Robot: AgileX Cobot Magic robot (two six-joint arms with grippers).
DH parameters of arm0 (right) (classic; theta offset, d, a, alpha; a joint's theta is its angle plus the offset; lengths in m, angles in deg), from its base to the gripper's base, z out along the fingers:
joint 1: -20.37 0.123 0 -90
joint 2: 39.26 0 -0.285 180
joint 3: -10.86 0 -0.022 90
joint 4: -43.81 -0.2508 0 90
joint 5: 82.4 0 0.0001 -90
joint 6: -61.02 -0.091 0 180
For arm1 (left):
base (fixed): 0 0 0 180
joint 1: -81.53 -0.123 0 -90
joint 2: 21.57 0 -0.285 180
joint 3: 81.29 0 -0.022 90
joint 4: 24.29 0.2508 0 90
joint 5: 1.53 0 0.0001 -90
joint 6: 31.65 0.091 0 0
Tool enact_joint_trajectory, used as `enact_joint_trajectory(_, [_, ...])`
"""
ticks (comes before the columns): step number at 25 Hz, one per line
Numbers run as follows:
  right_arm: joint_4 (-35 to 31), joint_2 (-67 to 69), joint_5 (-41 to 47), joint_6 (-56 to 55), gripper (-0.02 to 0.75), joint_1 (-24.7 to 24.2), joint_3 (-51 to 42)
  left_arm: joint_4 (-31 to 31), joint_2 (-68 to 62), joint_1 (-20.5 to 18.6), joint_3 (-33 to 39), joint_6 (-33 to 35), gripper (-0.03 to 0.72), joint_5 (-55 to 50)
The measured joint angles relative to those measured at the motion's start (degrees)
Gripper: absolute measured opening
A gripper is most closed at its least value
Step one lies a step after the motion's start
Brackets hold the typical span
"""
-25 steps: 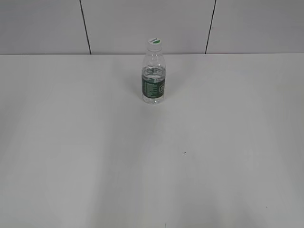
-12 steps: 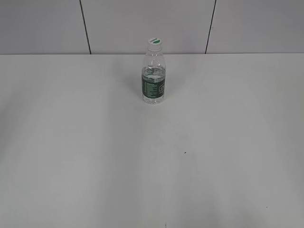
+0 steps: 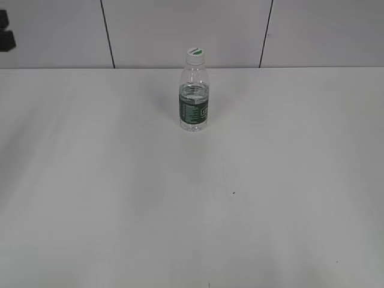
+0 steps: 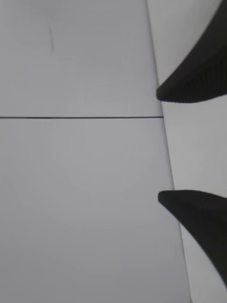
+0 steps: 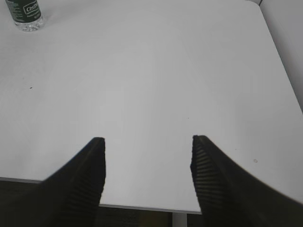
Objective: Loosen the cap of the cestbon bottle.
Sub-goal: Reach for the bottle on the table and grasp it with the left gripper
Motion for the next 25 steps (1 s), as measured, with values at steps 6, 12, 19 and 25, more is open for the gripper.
enact_joint_trajectory(6, [0.0, 0.0, 0.0, 0.0, 0.443, 0.0, 0.0, 12.6, -13.4, 0.0, -0.3, -9.1, 0.37, 13.1])
enact_joint_trajectory(12, [0.0, 0.0, 0.0, 0.0, 0.443, 0.0, 0.0, 22.5, -28.5, 0.0, -3.7, -15.6, 0.37, 28.8])
enact_joint_trajectory(19, [0.0, 0.0, 0.0, 0.0, 0.443, 0.0, 0.0, 38.4, -40.6, 0.0, -18.2, -23.6, 0.37, 30.4])
enact_joint_trajectory(25, [0.2, 0.0, 0.0, 0.0, 0.443, 0.0, 0.0, 48.6, -49.0, 0.0, -31.7, -31.1, 0.37, 32.1])
